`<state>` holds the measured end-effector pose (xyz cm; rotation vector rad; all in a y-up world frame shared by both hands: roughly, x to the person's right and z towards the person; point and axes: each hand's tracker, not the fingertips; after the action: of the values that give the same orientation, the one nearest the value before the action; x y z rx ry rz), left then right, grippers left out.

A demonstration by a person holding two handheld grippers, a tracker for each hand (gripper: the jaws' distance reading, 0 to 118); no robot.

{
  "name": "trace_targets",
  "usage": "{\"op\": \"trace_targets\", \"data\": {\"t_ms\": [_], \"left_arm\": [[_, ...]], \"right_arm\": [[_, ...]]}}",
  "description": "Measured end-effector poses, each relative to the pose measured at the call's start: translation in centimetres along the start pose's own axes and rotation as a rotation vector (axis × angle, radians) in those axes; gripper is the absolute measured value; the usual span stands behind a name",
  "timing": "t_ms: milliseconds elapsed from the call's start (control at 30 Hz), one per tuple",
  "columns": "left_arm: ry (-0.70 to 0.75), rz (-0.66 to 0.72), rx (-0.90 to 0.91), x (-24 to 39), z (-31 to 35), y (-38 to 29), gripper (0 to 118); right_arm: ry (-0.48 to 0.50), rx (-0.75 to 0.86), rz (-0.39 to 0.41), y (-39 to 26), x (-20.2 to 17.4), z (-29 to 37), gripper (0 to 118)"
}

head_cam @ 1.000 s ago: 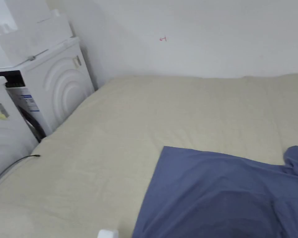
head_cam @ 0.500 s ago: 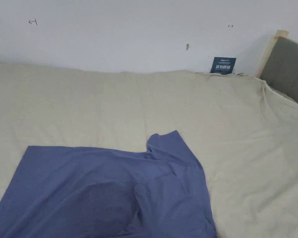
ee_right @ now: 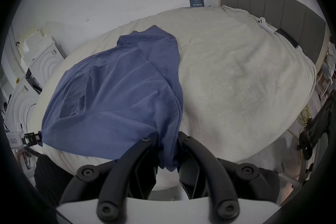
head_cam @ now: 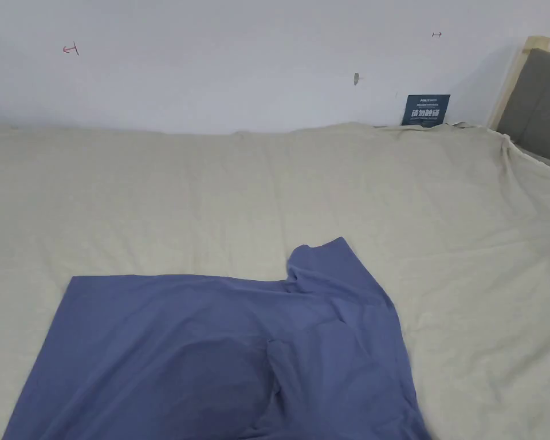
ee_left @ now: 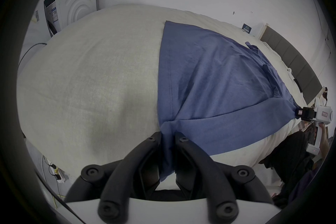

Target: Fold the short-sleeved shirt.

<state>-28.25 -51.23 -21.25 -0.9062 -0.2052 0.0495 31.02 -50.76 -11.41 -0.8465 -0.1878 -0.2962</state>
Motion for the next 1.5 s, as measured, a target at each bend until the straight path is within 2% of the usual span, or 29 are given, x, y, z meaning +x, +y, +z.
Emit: {"op": "trace_targets", "data": {"t_ms": [133,367,500,667,800,900,1067,1233,1300,1500], "left_arm": [[0.021,-0.023,0.044,0.8,1.6,-0.1,8],[-0.012,-0.024,0.138,1.0,4.3,2.2,6],[-0.037,-0.019,0.185,1.0,4.6,6.3,6],[-0.047,-0.062,0.225,2.2,2.9,13.0,6],[-0.006,-0.033,0.23,2.5,-0.3,18.2,5],[-0.003,0.003,0.217,2.5,-2.9,21.2,5],[0.06,0.029,0.157,2.4,-8.8,23.7,4],[0.097,0.049,0.122,2.1,-13.0,24.7,4],[0.092,0.088,0.118,1.7,-14.4,25.0,4],[0.124,0.036,0.081,1.7,-18.0,25.7,4]], "right_arm": [[0.033,0.011,-0.096,-0.5,1.0,1.2,16],[0.064,0.043,-0.127,0.7,1.0,2.4,15],[0.112,0.105,-0.132,3.7,0.7,3.2,15],[0.181,0.122,-0.19,9.2,0.3,2.4,15],[0.181,0.109,-0.286,13.6,0.3,-0.3,15],[0.182,0.077,-0.33,16.2,0.3,-3.2,15],[0.127,0.003,-0.318,19.3,-0.3,-9.0,15],[0.083,-0.02,-0.196,21.3,-1.5,-13.4,15],[0.082,-0.04,-0.22,21.9,-1.7,-14.8,15],[0.057,-0.067,-0.205,22.0,-1.4,-16.9,15]]}}
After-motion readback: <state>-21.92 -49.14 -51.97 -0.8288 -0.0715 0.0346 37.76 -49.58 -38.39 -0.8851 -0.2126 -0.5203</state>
